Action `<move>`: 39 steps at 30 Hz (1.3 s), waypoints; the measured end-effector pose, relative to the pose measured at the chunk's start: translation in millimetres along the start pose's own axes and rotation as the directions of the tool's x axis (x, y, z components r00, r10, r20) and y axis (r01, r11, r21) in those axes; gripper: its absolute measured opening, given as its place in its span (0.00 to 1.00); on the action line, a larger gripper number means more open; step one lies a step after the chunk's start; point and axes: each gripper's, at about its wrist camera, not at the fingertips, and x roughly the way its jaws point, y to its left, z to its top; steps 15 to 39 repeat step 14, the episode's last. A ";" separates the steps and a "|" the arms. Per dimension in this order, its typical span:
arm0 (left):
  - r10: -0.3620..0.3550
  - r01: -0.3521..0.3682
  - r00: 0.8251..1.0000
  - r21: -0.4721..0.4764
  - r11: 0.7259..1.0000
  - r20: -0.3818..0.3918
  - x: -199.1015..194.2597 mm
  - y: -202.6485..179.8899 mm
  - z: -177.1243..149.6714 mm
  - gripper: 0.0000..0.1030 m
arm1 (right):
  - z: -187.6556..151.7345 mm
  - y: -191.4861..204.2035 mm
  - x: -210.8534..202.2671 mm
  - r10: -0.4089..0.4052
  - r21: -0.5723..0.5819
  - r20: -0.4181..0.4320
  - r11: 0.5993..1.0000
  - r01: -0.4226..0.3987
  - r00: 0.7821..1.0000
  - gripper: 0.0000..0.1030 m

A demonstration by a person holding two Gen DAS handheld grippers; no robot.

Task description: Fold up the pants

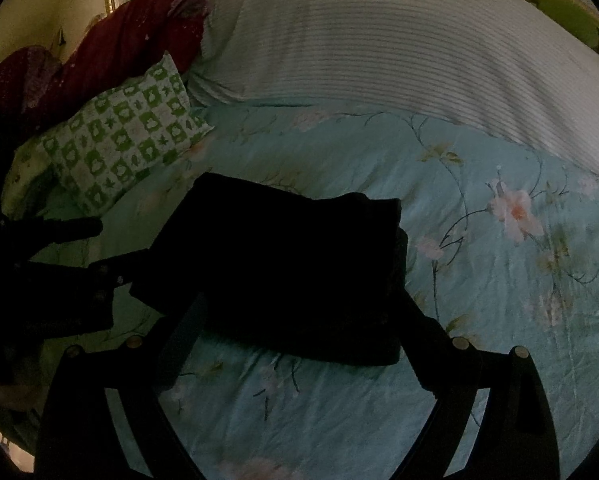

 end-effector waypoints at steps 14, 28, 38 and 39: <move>-0.002 0.001 0.999 -0.020 1.000 -0.049 1.1 -6.4 4.2 0.82 | -1.2 -7.4 -2.3 0.033 0.025 -0.007 0.999 -0.032 0.999 0.90; -0.002 0.001 0.999 -0.020 1.000 -0.049 1.1 -6.4 4.2 0.82 | -1.2 -7.4 -2.3 0.033 0.025 -0.007 0.999 -0.032 0.999 0.90; -0.002 0.001 0.999 -0.020 1.000 -0.049 1.1 -6.4 4.2 0.82 | -1.2 -7.4 -2.3 0.033 0.025 -0.007 0.999 -0.032 0.999 0.90; -0.002 0.001 0.999 -0.020 1.000 -0.049 1.1 -6.4 4.2 0.82 | -1.2 -7.4 -2.3 0.033 0.025 -0.007 0.999 -0.032 0.999 0.90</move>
